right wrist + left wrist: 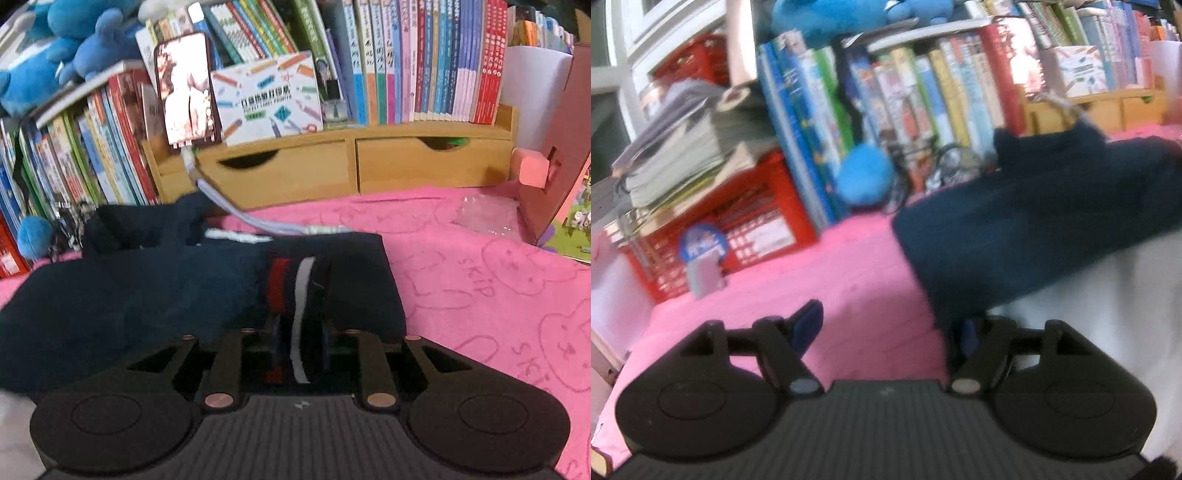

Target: Fold clothes

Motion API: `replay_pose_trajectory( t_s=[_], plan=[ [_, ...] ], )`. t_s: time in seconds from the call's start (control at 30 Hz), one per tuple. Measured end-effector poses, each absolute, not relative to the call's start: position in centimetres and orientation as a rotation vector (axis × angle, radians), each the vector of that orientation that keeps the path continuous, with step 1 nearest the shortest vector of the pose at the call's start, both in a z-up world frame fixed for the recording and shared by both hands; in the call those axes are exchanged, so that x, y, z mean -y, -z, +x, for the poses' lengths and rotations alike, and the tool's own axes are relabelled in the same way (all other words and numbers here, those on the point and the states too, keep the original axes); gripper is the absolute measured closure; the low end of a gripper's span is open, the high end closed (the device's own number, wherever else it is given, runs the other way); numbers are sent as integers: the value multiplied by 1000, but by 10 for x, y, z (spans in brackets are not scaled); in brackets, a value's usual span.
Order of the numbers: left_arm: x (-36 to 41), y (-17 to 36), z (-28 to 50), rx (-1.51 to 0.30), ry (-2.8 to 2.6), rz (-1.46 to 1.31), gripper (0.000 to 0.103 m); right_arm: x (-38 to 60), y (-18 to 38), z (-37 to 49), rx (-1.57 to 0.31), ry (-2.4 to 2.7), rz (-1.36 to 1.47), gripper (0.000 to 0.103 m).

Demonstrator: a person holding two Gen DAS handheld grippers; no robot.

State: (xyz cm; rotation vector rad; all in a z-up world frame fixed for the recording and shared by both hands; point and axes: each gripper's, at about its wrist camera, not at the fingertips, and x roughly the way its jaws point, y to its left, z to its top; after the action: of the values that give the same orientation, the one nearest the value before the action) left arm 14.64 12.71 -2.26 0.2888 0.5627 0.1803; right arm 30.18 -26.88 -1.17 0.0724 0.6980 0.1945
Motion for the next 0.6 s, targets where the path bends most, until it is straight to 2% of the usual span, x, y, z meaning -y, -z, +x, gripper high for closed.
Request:
replay_pose_trajectory(
  t_s=[0.37, 0.43, 0.57, 0.6],
  plan=[
    [-123, 35, 138, -584, -112, 359, 29, 248, 20, 301, -666, -4, -277, 82],
    [-126, 27, 130, -567, -74, 315, 30, 251, 12, 295, -652, 37, -256, 81],
    [-128, 6, 117, -538, 17, 250, 28, 243, -21, 279, -574, -26, -148, 74],
    [-127, 0, 112, -532, 58, 234, 28, 238, -30, 276, -554, -60, -123, 69]
  ],
)
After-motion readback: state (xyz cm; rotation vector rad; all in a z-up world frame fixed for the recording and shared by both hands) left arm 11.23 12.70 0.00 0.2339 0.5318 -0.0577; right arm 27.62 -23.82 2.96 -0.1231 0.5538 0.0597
